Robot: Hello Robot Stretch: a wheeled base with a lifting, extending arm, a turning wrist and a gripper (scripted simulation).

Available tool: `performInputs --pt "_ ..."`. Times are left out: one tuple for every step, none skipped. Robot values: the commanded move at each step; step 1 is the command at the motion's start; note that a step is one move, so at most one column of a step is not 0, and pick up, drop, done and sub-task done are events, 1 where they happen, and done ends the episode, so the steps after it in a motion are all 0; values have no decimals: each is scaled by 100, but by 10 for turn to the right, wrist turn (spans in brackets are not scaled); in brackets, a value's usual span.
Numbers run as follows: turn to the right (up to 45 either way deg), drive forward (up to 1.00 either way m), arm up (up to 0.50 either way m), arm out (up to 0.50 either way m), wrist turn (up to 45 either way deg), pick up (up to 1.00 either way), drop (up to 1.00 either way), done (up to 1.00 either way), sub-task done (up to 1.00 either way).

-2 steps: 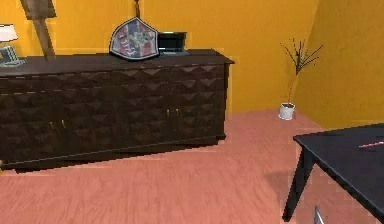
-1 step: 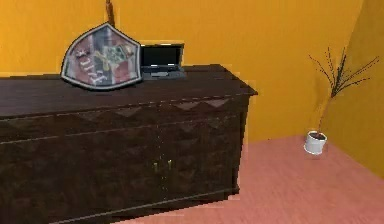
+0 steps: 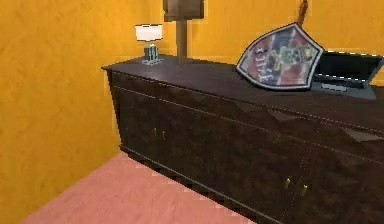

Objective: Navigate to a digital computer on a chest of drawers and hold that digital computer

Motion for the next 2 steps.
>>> performInputs --pt "-330 0 0 0 0 0 0 0 0" --pt "0 80 0 0 0 0 0 0 0"
